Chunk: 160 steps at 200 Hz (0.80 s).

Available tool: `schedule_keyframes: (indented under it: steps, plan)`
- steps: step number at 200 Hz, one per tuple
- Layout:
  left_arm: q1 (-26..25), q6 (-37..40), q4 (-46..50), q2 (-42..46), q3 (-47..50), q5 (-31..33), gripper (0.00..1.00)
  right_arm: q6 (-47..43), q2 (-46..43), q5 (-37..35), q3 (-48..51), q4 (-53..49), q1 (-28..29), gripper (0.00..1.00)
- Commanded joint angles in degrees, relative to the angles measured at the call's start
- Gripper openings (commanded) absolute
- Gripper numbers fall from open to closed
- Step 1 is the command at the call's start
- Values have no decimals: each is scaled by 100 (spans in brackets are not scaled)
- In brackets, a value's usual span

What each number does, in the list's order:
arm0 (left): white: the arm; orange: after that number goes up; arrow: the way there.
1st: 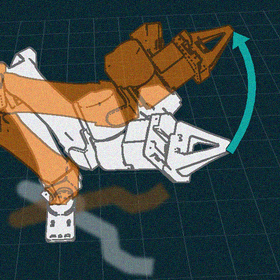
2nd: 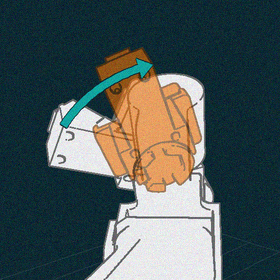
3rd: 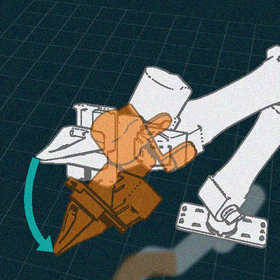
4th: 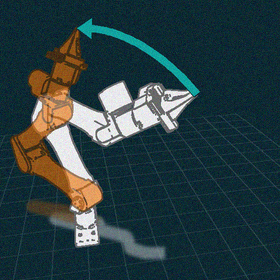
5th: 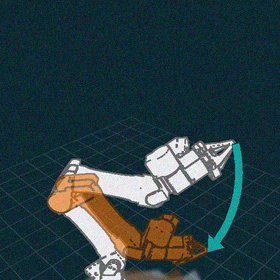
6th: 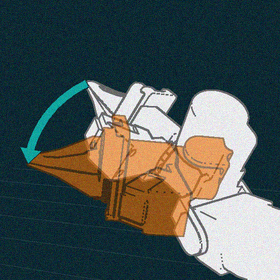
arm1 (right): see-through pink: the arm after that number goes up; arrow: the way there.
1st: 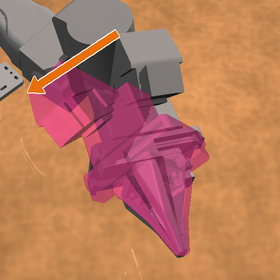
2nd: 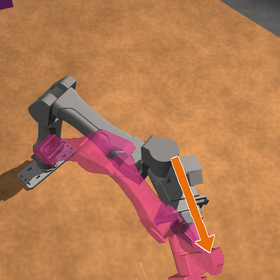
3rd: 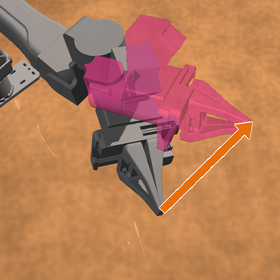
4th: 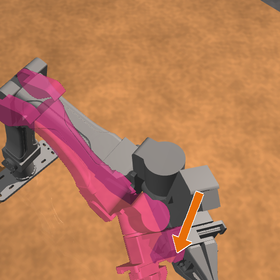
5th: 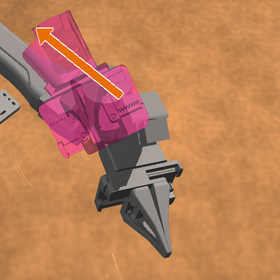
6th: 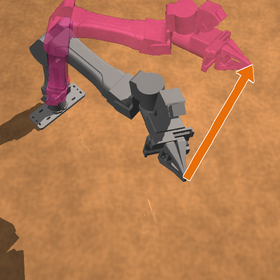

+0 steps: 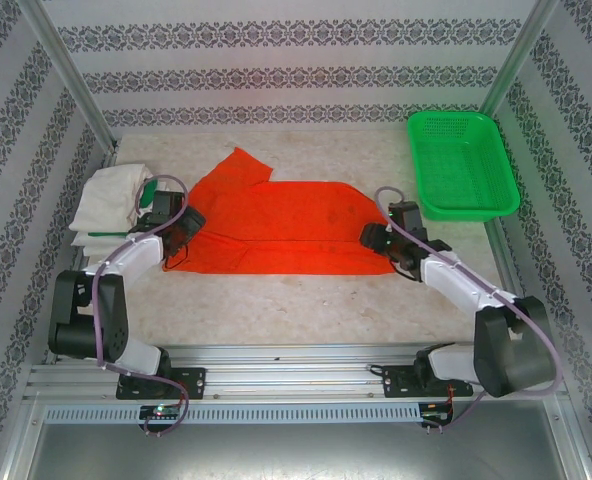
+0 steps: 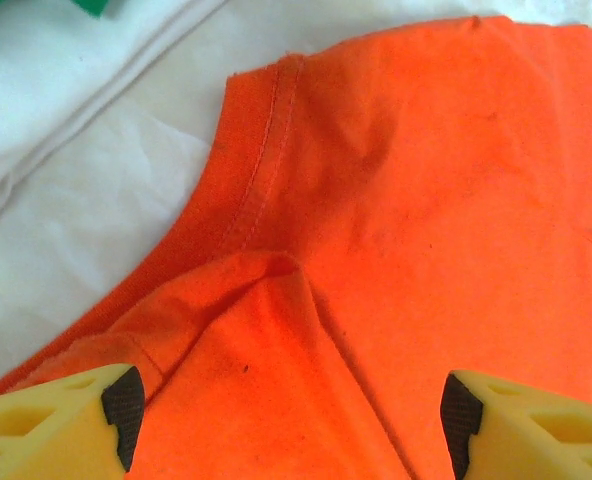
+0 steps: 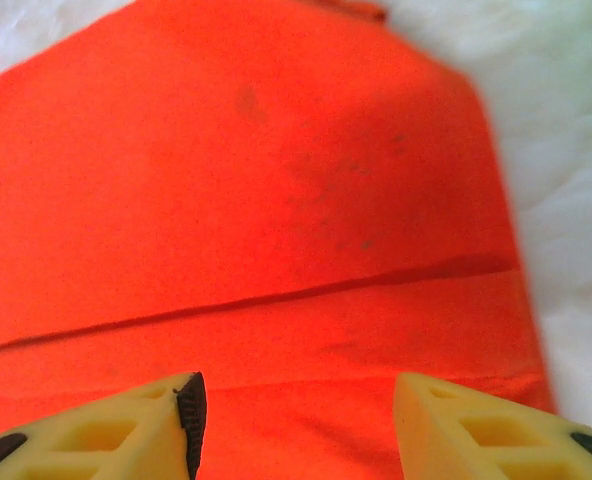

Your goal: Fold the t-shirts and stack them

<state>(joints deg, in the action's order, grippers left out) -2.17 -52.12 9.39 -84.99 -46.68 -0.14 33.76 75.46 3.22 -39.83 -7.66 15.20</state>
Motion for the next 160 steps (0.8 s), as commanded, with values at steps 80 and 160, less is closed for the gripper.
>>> schedule_keyframes:
  steps: [80,160]
  plan:
    - [280,-240,-626,-97,1246,-372,80,912,1113,-68,291,128,304,53]
    - [247,390,138,1144,1516,-283,90,1176,409,32,837,-126,126,53]
